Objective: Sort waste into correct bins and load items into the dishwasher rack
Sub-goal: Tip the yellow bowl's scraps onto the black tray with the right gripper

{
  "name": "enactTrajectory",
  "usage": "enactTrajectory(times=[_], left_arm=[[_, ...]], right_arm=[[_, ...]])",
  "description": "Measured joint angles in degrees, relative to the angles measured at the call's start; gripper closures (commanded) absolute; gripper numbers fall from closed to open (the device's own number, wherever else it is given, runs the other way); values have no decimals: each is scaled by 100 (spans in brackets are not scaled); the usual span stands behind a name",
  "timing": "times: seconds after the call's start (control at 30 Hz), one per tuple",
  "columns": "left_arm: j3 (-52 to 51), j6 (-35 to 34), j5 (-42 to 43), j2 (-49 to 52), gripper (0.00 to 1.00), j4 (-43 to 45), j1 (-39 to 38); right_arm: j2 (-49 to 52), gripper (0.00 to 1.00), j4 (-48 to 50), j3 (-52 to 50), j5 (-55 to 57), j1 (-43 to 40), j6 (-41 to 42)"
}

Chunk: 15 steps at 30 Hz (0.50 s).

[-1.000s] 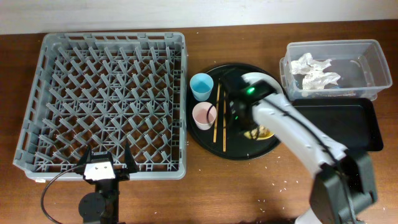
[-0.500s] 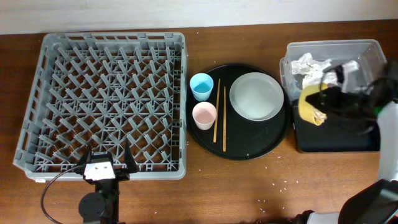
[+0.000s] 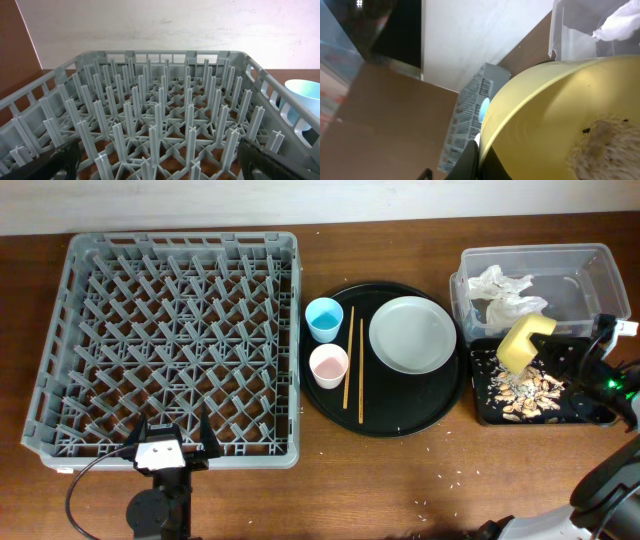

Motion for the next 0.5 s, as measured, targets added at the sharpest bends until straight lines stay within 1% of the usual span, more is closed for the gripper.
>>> enactTrajectory(times=[0.2,0.3,0.5], left_arm=[[0,0,0,0,0,0,0],[0,0,0,0,0,0,0],[0,0,0,0,0,0,0]], right_arm=[[0,96,26,0,-105,-616,1491],[0,96,26,0,-107,-885,1849],[0,96,-42,0,-127,-868,2020]])
